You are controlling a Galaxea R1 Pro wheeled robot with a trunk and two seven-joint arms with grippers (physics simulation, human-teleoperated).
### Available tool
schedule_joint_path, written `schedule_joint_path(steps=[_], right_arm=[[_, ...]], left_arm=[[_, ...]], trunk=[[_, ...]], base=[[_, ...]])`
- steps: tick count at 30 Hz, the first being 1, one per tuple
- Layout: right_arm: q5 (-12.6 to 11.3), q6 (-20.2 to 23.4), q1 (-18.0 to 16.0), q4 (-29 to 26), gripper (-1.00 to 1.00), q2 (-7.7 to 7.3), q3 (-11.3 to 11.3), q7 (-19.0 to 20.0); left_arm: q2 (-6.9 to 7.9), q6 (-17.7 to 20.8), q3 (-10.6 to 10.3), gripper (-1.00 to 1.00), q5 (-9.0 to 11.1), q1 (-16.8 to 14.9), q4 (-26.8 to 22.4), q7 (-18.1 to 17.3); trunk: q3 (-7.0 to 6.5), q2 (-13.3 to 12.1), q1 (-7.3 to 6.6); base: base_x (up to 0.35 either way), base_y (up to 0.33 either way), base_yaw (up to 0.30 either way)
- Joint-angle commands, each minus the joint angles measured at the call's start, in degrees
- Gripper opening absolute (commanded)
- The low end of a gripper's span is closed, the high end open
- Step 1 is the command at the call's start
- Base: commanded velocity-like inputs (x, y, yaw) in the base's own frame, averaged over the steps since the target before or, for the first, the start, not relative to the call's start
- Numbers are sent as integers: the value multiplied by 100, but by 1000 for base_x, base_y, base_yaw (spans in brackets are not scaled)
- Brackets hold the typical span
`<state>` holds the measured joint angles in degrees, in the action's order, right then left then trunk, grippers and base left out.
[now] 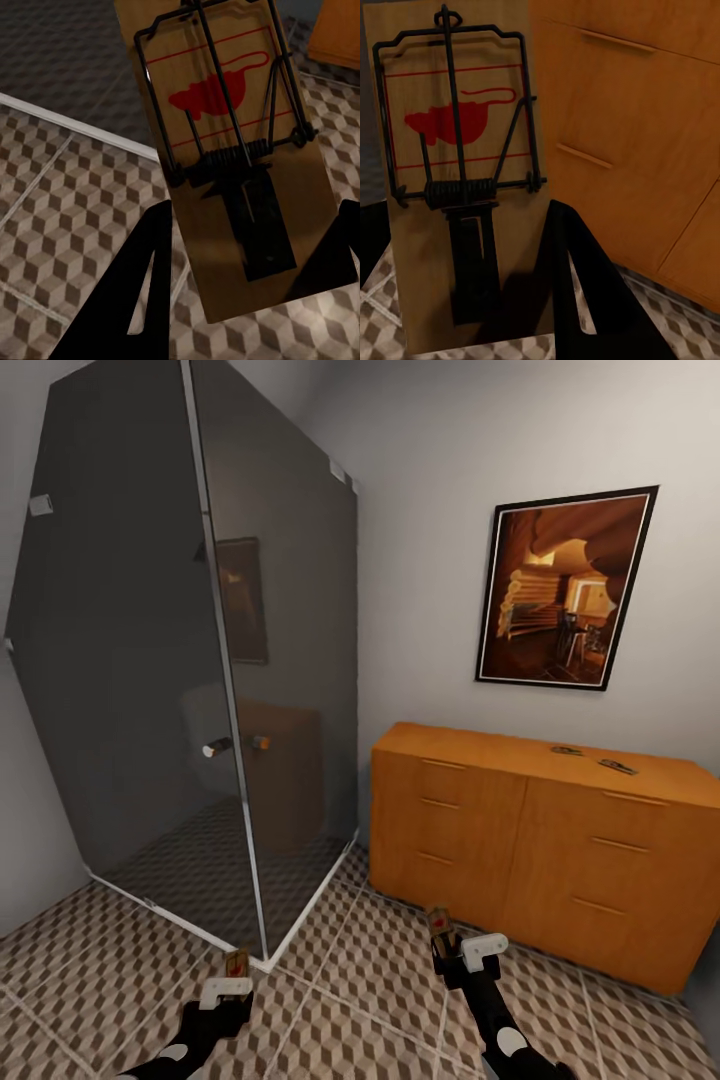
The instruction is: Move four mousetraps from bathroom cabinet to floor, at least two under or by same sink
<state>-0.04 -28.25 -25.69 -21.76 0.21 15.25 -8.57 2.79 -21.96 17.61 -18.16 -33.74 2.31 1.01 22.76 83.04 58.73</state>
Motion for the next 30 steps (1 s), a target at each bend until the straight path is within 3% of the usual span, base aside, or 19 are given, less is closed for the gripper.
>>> schedule_joint_path(steps=[1, 16, 30], right_arm=[[-20, -14, -6, 5, -100, -4, 45, -48], [-21, -14, -6, 5, -100, -4, 42, -48], [-21, -22, -6, 5, -100, -4, 40, -48]], left_arm=[[3, -37, 49, -100, -59, -10, 24, 13], [3, -37, 49, -100, -64, -10, 24, 13], [3, -37, 49, -100, -61, -10, 24, 13]], trunk=[[15, 4, 0], [130, 4, 0], [182, 4, 0]], base=[[0, 0, 139], [0, 0, 169], [0, -49, 250]])
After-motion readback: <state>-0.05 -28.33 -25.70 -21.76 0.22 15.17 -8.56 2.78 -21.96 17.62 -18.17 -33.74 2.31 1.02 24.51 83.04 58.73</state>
